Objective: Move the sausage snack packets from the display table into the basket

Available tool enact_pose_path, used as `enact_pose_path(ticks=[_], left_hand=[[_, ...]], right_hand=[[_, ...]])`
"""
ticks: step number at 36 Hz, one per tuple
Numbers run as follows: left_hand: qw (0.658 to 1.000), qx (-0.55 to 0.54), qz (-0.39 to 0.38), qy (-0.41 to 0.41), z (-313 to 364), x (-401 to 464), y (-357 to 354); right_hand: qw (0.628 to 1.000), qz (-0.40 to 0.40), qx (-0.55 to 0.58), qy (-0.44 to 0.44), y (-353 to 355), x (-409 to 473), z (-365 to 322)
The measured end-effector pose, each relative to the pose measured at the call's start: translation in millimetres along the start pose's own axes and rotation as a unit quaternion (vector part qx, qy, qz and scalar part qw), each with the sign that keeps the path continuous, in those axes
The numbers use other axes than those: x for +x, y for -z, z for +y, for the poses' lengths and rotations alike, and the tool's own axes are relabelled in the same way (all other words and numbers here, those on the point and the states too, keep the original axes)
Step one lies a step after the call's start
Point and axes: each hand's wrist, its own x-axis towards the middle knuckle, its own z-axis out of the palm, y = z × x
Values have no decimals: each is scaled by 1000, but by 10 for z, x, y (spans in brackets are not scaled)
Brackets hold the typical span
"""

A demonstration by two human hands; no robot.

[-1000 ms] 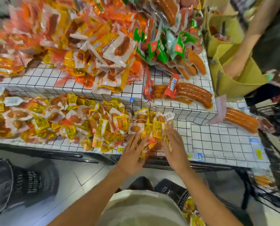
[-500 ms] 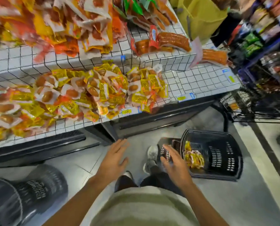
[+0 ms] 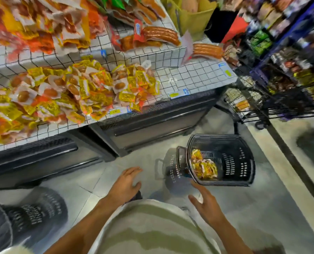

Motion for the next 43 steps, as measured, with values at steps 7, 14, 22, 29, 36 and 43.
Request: enact_pose_path(ticks=[7,14,22,29,36,43], left_hand=[[996,16,-59,-59,944,314,-552],[990,37,-113,-81,1830,505,-1045],[971,84,-183,-133,2309,968,-1314],[950,107,-264,-127,2384,1638,-1434],[927,121,-334,-116,2323,2358,-1561],[890,188,-402,-103,2140,3177,-1773]], right_hand=[[995,70,65,-36,580,-334,739],[976,100,134,-136,908,-739,1503],[944,129,196,-231,1060,-932,1957],[922,127,204,-304,1045,-703,1980],[900,115,186,-378,1130,-271,1826],[911,91,172,-362,1263,496,1958]])
